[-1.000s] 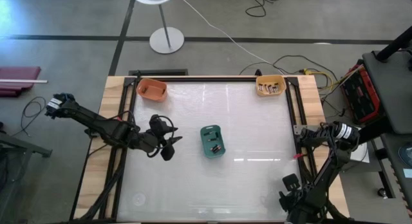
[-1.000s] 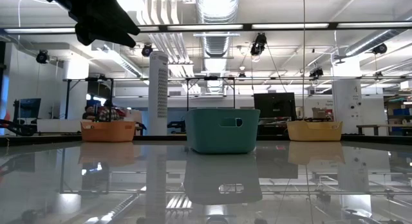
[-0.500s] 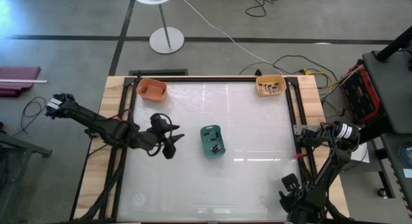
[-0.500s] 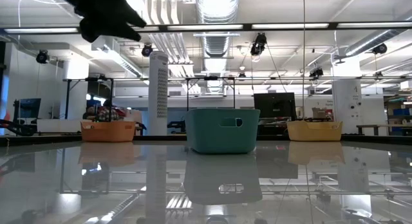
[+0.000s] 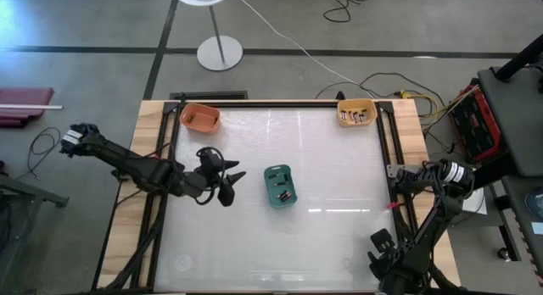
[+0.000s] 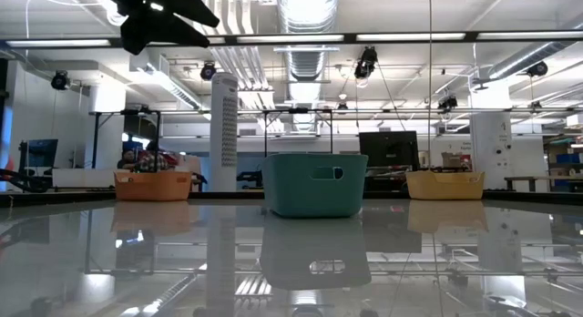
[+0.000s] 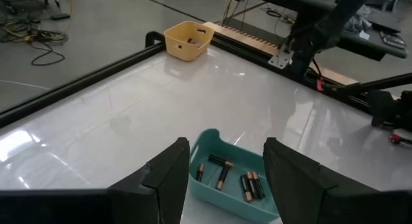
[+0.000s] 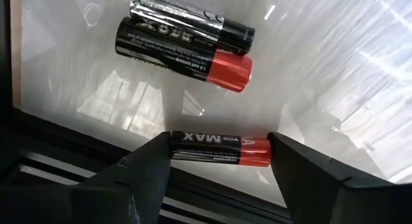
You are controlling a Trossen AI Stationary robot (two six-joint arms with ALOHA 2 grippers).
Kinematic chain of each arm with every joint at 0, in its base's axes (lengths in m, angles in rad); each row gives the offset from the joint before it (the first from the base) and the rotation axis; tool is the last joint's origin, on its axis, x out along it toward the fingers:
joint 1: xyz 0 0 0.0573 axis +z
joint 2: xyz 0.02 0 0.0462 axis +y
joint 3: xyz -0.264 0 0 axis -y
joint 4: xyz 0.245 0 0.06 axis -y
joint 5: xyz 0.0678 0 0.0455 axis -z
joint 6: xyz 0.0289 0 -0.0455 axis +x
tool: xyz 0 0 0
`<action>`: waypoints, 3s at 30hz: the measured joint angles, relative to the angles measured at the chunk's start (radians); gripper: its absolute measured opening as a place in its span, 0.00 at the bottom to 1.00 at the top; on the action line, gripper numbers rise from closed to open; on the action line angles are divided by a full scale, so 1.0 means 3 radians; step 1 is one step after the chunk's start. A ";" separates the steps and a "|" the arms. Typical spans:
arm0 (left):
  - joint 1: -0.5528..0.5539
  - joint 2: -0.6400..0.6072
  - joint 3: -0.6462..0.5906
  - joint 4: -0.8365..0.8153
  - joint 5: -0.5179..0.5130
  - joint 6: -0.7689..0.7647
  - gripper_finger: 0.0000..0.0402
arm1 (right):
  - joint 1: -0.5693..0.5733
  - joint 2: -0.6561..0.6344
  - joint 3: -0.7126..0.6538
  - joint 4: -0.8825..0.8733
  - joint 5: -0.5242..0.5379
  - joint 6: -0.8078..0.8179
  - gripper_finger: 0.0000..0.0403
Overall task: Sort batteries
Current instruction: Put the red battery into the orange bin
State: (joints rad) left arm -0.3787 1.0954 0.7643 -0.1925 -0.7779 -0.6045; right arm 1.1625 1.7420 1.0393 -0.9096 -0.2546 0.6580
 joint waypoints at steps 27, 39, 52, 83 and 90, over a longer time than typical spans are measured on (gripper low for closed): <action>0.0300 -0.0204 0.0268 -0.0332 -0.0032 0.1101 0.44 | 0.0001 -0.0007 0.0033 -0.0005 0.0067 0.0447 0.57; 0.0306 -0.0122 0.0870 -0.2671 -0.0394 0.2281 0.44 | -0.0056 -0.0386 0.0128 -0.0287 0.0125 0.0827 0.56; 0.0303 0.0172 0.0226 -0.2078 0.0271 0.3506 0.55 | -0.0755 -0.0894 0.0128 -0.0889 0.0380 0.0806 0.57; 0.0321 0.2117 0.1705 0.2298 0.0662 0.4275 0.66 | -0.2916 -0.2417 0.0341 0.1333 0.1779 0.0904 0.57; 0.0361 0.2356 0.2198 0.2063 0.0824 0.4250 0.58 | -0.2934 -0.2425 0.0340 0.1870 0.1703 0.0905 0.55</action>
State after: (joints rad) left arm -0.2705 1.8022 1.4237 0.4264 -0.5308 0.6705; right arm 0.2825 1.0145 1.1412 -0.3485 0.2563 0.9294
